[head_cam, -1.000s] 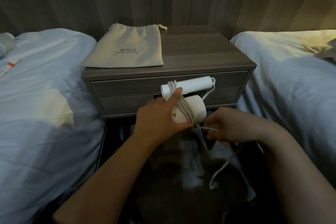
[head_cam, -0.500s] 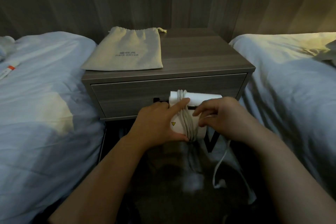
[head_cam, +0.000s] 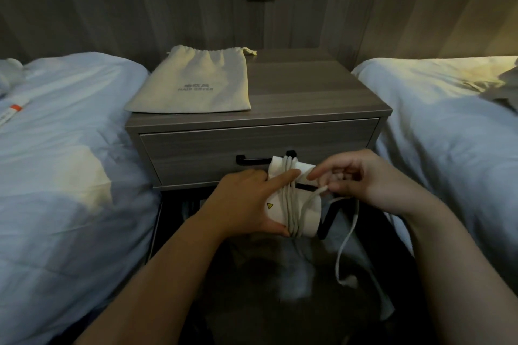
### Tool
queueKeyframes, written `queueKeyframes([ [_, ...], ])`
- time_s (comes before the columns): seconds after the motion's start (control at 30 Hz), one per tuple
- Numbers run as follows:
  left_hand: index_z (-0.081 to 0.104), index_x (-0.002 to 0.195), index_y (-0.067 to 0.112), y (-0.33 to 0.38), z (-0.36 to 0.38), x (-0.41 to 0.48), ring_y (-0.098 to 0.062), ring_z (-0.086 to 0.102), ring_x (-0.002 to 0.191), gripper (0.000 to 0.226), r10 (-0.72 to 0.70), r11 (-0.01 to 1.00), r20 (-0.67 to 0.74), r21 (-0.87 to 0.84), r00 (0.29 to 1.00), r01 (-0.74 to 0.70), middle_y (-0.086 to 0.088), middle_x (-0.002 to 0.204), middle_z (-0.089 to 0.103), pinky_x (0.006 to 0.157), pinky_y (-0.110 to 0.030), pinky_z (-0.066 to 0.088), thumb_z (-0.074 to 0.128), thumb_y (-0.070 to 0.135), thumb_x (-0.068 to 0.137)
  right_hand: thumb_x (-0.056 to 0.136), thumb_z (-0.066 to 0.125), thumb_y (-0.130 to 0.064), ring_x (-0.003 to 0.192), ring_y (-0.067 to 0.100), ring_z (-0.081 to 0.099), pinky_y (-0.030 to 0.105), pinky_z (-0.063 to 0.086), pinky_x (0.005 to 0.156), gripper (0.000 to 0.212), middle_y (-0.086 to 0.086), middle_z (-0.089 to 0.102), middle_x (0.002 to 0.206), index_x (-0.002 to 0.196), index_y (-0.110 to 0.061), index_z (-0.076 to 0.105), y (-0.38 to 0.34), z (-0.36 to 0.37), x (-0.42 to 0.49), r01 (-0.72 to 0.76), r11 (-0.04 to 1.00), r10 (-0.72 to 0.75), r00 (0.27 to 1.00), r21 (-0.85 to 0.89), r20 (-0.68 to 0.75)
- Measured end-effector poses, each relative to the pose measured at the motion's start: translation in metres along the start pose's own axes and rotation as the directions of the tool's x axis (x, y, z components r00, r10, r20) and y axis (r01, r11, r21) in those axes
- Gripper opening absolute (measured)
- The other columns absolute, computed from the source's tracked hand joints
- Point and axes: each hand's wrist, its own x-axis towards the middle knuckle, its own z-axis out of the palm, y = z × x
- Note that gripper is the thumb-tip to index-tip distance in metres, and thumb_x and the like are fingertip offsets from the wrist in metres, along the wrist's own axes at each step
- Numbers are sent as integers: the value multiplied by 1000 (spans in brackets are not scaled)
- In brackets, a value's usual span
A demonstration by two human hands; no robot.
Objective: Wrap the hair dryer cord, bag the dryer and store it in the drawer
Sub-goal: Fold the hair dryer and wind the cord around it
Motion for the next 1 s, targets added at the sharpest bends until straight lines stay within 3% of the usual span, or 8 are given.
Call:
queueKeyframes([
  [0.1,0,145,45,0,0,0,-19,51,105,101,27,1000,4,5,1000,-27,0,117,55,79,-29,38,54,77,65,81,57,15,72,9,61,20,49,69,48,-2,67,73,87,-30,73,6,-9,-1,5,998,-3,999,-55,37],
  [0.2,3,146,43,1,2,0,-20,52,105,100,47,999,16,13,999,-48,-2,117,56,83,-32,42,55,76,66,78,62,12,63,3,59,20,50,67,46,-11,65,62,80,-34,68,7,-8,2,-16,974,-14,992,-227,-128],
  [0.33,2,146,42,3,3,0,-20,50,106,98,84,996,28,37,996,-85,-3,121,53,83,-31,38,54,74,69,73,75,-16,61,8,53,29,46,64,32,-9,56,59,61,-34,52,7,0,9,-156,791,-25,958,-591,-287],
  [0.4,3,146,42,5,4,0,-20,50,106,97,97,994,38,40,995,-98,-3,123,53,82,-30,37,54,74,69,70,77,-30,63,11,52,31,45,62,28,-8,55,62,62,-28,50,10,-2,9,-249,718,44,948,-650,-314],
  [0.5,4,146,42,6,5,0,-20,50,107,97,97,995,65,27,993,-99,-3,125,52,85,-32,38,54,73,70,64,81,-38,55,8,51,31,45,56,29,-6,57,57,62,-19,58,15,-7,10,-314,716,113,933,-624,-340],
  [0.63,1,146,42,7,5,0,-20,49,110,96,106,994,68,22,992,-107,-3,126,51,90,-34,39,54,72,71,69,79,-16,55,13,51,27,43,55,16,1,59,58,66,-14,64,18,-11,10,-255,915,170,947,-313,-274],
  [0.8,2,145,42,8,10,0,-20,54,101,96,167,986,33,18,985,-168,-3,115,57,84,-35,45,45,79,67,84,58,6,72,13,58,23,46,71,29,17,66,77,75,-20,67,30,-21,8,-156,971,142,986,-181,-89],
  [1.0,-8,143,44,7,9,0,-20,56,95,97,192,981,-4,9,981,-192,-5,111,60,80,-36,48,31,81,62,73,75,-3,61,12,57,28,47,64,23,0,64,62,66,-21,63,40,-15,21,-213,957,146,941,-197,-306],
])
